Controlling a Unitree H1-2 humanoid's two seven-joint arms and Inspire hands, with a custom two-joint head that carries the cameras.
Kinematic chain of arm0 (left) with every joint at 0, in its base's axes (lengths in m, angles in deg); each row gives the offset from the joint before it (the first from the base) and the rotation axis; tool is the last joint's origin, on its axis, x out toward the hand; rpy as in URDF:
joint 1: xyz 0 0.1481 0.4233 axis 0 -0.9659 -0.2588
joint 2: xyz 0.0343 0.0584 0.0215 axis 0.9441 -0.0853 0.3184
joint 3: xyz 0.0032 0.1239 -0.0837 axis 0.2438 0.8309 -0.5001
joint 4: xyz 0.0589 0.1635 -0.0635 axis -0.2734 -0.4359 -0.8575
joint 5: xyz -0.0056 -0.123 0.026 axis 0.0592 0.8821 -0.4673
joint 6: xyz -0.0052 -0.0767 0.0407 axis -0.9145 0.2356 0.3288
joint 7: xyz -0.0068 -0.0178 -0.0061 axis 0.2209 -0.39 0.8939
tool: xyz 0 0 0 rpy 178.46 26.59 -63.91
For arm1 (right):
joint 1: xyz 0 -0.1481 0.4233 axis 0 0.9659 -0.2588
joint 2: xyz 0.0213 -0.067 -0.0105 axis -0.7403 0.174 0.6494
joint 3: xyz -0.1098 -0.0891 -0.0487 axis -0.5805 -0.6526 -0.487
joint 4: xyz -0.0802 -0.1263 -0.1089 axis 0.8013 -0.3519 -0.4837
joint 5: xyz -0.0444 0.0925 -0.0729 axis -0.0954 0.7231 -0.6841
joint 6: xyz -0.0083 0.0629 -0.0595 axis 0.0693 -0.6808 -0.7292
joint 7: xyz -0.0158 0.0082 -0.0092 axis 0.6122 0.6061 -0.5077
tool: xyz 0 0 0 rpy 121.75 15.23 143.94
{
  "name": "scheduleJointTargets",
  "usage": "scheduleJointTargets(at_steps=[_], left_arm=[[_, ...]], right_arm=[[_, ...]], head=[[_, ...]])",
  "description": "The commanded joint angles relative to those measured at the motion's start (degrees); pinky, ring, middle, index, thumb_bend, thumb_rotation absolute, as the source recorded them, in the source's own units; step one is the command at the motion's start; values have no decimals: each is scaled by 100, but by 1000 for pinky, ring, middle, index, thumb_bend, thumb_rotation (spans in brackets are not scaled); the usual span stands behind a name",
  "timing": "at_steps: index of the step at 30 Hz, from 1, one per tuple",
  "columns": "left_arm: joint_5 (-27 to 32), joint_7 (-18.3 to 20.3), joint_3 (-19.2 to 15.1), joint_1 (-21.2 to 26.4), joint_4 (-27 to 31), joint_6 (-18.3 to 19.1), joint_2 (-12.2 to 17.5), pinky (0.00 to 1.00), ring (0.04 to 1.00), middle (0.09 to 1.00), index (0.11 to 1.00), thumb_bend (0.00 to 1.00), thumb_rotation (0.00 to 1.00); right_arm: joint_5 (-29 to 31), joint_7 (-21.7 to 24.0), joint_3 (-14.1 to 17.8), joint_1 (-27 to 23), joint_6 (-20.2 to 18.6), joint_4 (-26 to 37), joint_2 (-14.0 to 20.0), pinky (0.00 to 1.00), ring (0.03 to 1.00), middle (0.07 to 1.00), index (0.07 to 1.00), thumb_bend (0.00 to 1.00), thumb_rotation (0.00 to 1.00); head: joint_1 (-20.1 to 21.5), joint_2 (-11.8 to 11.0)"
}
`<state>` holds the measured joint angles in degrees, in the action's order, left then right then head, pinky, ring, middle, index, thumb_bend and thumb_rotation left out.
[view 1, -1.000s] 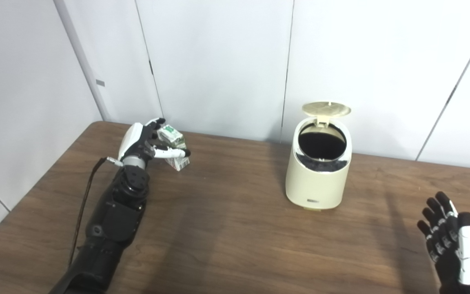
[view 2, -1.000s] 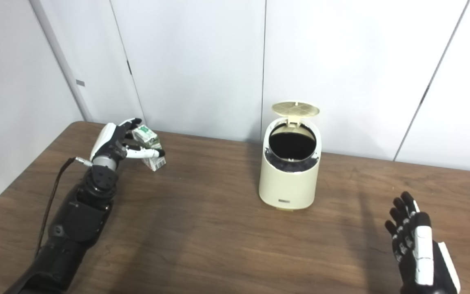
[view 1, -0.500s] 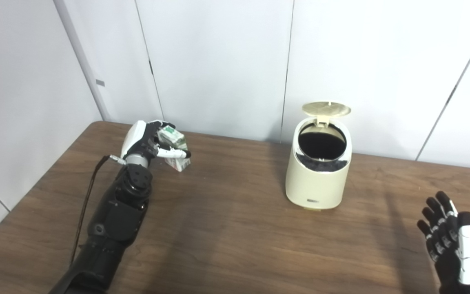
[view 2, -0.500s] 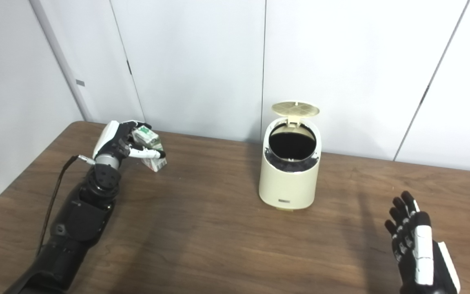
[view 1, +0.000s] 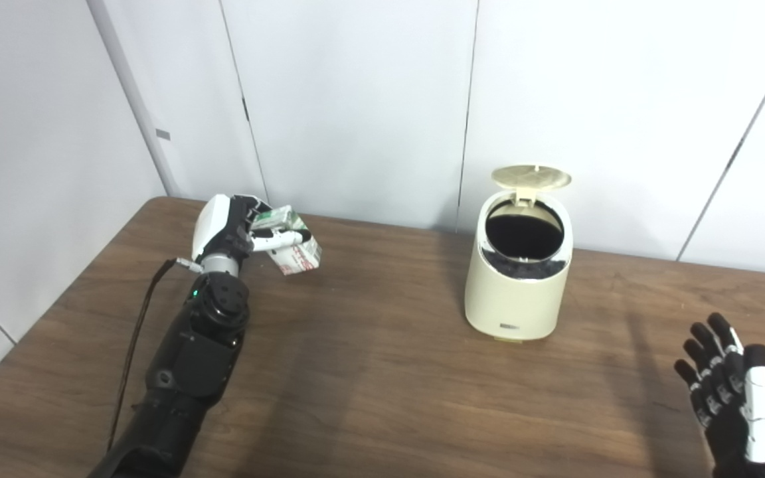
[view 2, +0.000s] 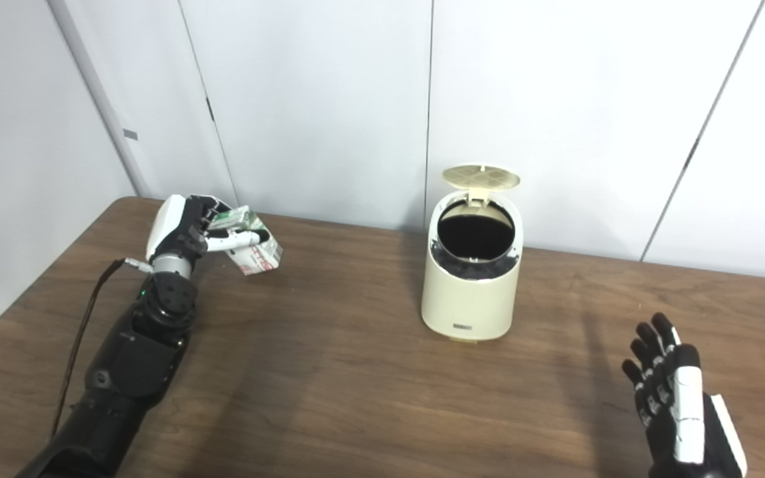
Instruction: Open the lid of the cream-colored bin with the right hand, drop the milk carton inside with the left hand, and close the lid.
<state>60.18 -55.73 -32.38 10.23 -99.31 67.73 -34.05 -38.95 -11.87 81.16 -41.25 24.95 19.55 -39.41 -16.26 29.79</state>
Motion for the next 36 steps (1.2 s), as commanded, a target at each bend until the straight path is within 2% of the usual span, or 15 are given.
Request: scheduleJointTargets(at_steps=[1, 10, 14, 19, 25, 36], left_arm=[[-97, -253, -51, 281, 125, -297, 113, 384, 466, 501, 439, 477, 0], [-39, -378, -71, 104, 522, -511, 11, 373, 462, 496, 444, 478, 0], [5, -417, -120, -42, 942, -747, -130, 348, 449, 486, 427, 475, 0], [-43, -348, -133, -165, 1641, -673, -394, 338, 455, 489, 426, 474, 0], [-192, -215, -32, -180, 2255, -540, -634, 349, 459, 501, 454, 477, 0], [-520, -138, 322, -194, 3017, -910, -811, 346, 456, 503, 454, 476, 0]], right_arm=[[68, 42, 28, -112, 114, 188, 43, 957, 980, 974, 1000, 504, 1000], [107, 64, 54, -118, 184, 87, 41, 946, 969, 968, 1000, 516, 1000], [115, 75, 53, -130, 218, 30, 51, 939, 966, 963, 997, 509, 1000], [146, 95, 64, -176, 372, -136, 35, 930, 961, 960, 993, 492, 1000], [190, 144, 67, -166, 507, -270, 47, 936, 963, 962, 995, 488, 1000], [131, 145, 52, -192, 709, -492, -25, 943, 965, 960, 983, 519, 1000]], head=[[-9, 4], [96, 1], [137, -1], [224, -26], [307, -38], [584, -51]])
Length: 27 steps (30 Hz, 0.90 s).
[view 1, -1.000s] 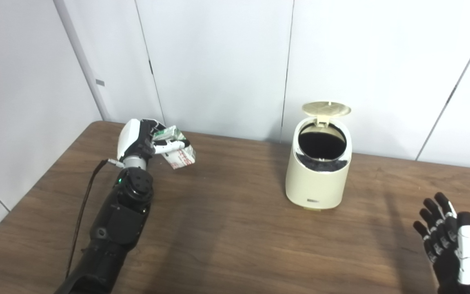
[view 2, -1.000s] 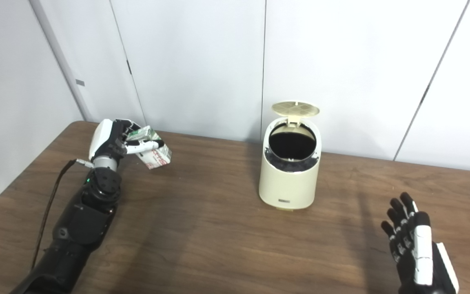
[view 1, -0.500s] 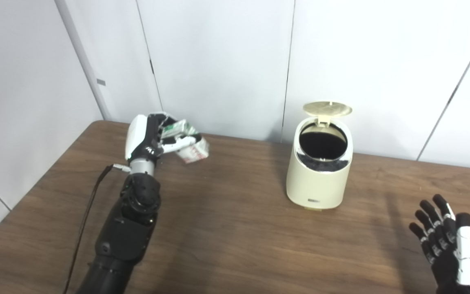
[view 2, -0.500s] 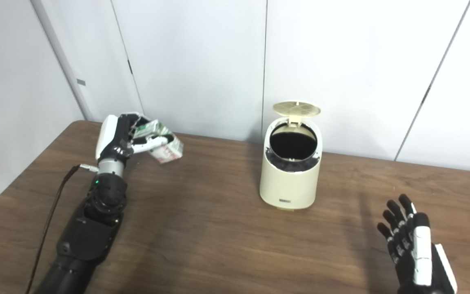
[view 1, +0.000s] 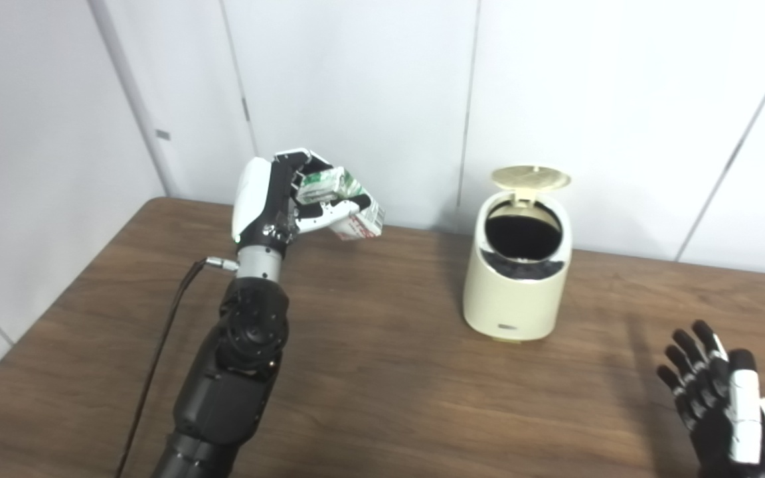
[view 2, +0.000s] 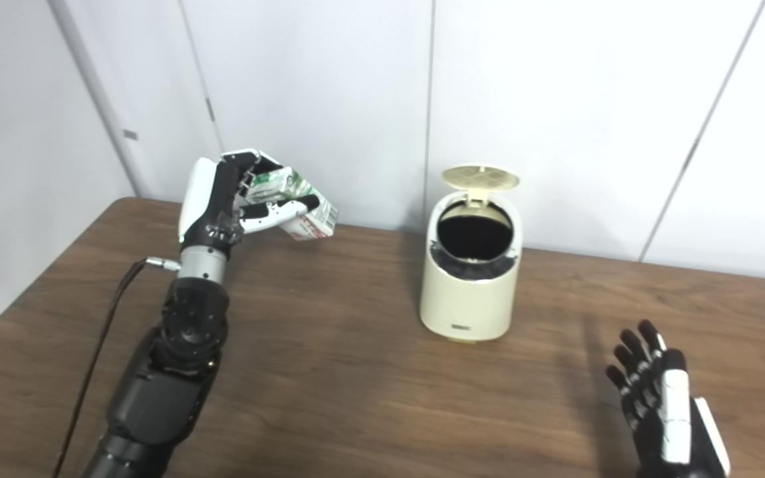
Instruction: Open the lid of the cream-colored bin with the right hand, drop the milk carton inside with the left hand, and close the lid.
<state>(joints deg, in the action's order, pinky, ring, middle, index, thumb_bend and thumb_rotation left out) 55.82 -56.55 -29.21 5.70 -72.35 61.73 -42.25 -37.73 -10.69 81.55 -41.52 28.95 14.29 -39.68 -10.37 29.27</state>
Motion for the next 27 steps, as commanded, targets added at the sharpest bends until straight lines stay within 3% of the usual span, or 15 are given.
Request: scheduleJointTargets(at_steps=[1, 9, 18, 27], left_arm=[[-88, -41, 32, 267, 375, -357, -17, 346, 456, 504, 456, 476, 0], [-411, 23, 286, 349, 720, -495, -240, 341, 450, 515, 469, 476, 0], [-712, -73, 534, 470, 610, -1042, -526, 339, 440, 516, 479, 476, 0], [-768, -70, 637, 611, 387, -1617, -799, 353, 442, 511, 483, 477, 0]], right_arm=[[-2, 35, 6, -164, 335, 19, 7, 941, 964, 957, 981, 515, 1000], [-43, 48, -21, -127, 512, -93, -1, 927, 957, 950, 971, 547, 1000], [-198, 57, -151, -127, 747, -244, -43, 884, 947, 944, 970, 594, 1000], [-359, -50, -259, -97, 642, -101, -203, 875, 939, 939, 953, 616, 997]], head=[[2, 6], [289, 9], [649, 19], [1009, 70]])
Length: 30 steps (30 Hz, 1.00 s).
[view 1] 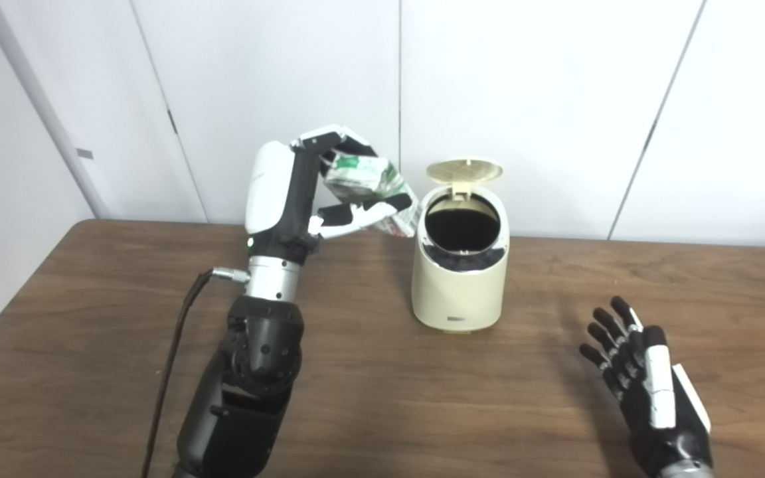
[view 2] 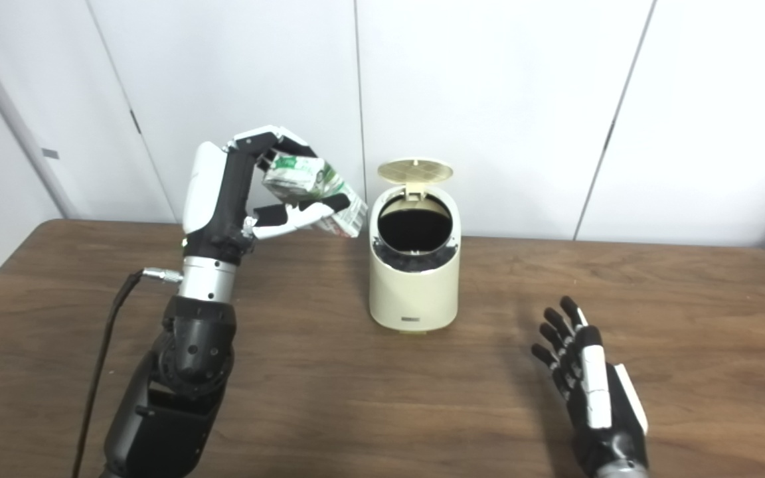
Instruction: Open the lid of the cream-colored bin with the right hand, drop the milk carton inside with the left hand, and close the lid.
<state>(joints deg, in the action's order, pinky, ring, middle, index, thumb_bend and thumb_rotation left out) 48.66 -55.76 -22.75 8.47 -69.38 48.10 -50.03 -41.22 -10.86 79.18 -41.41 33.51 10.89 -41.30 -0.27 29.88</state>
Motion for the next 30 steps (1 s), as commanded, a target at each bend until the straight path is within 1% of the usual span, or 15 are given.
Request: scheduleJointTargets(at_steps=[1, 6, 11, 15, 18, 24, 30], left_arm=[[-55, -148, -4, 343, 70, -302, -38, 354, 441, 506, 484, 477, 0], [-77, -174, 26, 419, -95, -533, -136, 359, 439, 497, 482, 478, 0], [-21, -151, 50, 535, -295, -680, -280, 353, 438, 503, 481, 477, 0], [-75, -182, 109, 709, -538, -808, -398, 380, 443, 511, 474, 478, 0], [-180, -324, 162, 864, -830, -994, -456, 440, 449, 515, 471, 479, 0], [-516, -782, 257, 1144, -1480, -1419, -486, 432, 436, 504, 483, 480, 0], [-564, -990, 285, 1268, -1880, -1720, -452, 399, 422, 499, 492, 479, 0]], right_arm=[[-26, -40, -33, -103, 173, 258, -61, 875, 938, 937, 951, 619, 994], [-123, -78, -110, -98, 97, 334, -129, 860, 934, 933, 952, 636, 980], [-145, -92, -151, -102, 109, 323, -158, 873, 940, 934, 952, 636, 970], [-147, -124, -168, -97, 89, 350, -203, 876, 942, 934, 954, 636, 969], [-123, -108, -180, -90, 105, 343, -211, 891, 948, 937, 959, 628, 973], [-125, -84, -226, -79, 58, 382, -213, 896, 951, 939, 950, 613, 988], [-80, -119, -209, -76, -13, 415, -244, 897, 951, 937, 961, 617, 976]], head=[[17, 14], [165, 39], [231, 37], [259, 39], [287, 40], [301, 16], [303, 21]])
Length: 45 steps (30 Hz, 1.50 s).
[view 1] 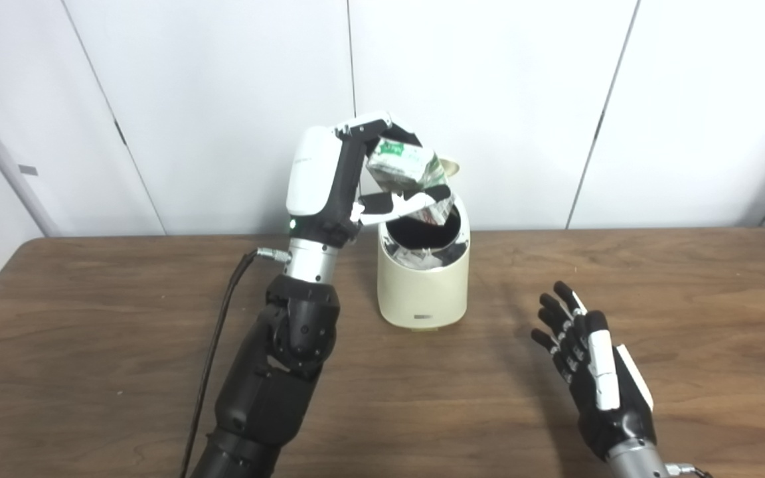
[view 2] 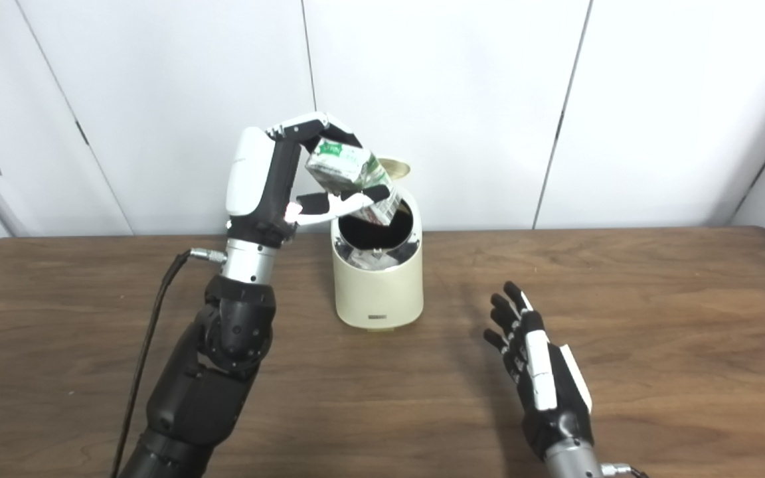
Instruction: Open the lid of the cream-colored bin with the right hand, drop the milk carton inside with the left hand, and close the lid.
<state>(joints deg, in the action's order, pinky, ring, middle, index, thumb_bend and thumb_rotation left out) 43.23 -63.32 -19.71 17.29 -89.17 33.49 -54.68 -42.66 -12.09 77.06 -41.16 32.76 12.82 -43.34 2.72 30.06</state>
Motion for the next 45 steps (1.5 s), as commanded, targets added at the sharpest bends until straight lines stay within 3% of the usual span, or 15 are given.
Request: scheduleJointTargets(at_steps=[1, 6, 22, 35, 45], left_arm=[[-16, -255, -16, 397, 42, -292, 15, 397, 423, 500, 491, 479, 0], [-114, -502, 28, 447, -264, -552, 36, 401, 442, 532, 475, 477, 0], [-482, -1182, 243, 642, -1146, -1156, 214, 354, 433, 511, 474, 477, 0], [-1015, -2665, 1376, 925, -1936, -1191, 686, 371, 450, 503, 461, 478, 0], [-1265, -3375, 1832, 1042, -2373, -1191, 799, 385, 444, 498, 460, 479, 0]], right_arm=[[72, 5, 8, -102, 62, 219, -43, 898, 951, 937, 961, 617, 975], [31, 18, -26, -112, 81, 217, -45, 888, 948, 935, 952, 614, 976], [-113, -24, -124, -136, 102, 204, -114, 893, 949, 932, 966, 635, 994], [-73, 6, -122, -140, 73, 275, -69, 893, 948, 912, 966, 608, 1000], [-105, 89, -183, -119, 110, 345, 28, 879, 913, 874, 958, 615, 1000]], head=[[6, 1], [36, 3], [116, -13], [101, 33], [65, 29]])
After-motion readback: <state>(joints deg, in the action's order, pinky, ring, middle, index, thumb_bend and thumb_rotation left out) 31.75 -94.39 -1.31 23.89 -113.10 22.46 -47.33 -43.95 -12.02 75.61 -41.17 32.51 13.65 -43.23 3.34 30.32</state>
